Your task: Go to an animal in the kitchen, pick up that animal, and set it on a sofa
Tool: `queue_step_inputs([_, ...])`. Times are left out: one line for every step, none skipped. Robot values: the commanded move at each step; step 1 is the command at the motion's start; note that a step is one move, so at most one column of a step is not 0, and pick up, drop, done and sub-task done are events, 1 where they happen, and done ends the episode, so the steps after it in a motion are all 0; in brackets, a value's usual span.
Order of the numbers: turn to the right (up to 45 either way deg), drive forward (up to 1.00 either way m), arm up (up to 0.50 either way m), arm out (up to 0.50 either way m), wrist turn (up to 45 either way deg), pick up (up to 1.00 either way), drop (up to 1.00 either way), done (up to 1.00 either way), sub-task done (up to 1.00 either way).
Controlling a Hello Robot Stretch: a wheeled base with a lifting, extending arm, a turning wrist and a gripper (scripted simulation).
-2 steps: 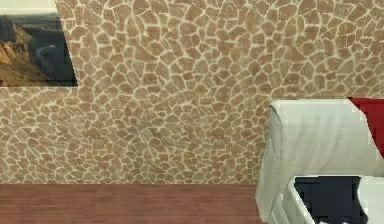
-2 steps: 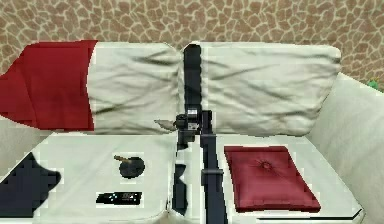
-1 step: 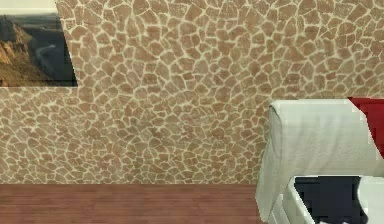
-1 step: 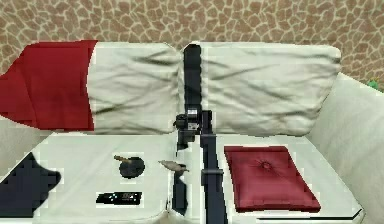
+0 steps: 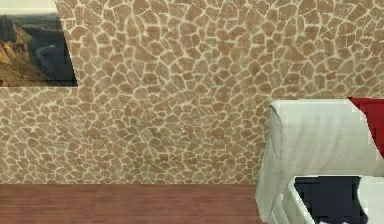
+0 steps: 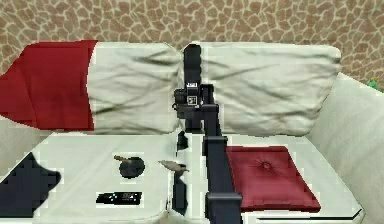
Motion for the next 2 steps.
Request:
queue_step_inputs([0.0, 0.00, 0.00, -0.08, 0.0, 0.00, 0.00, 0.00, 0.00])
queue_step_inputs([0.0, 0.00, 0.00, 0.00, 0.0, 0.00, 0.00, 1.00, 0.00])
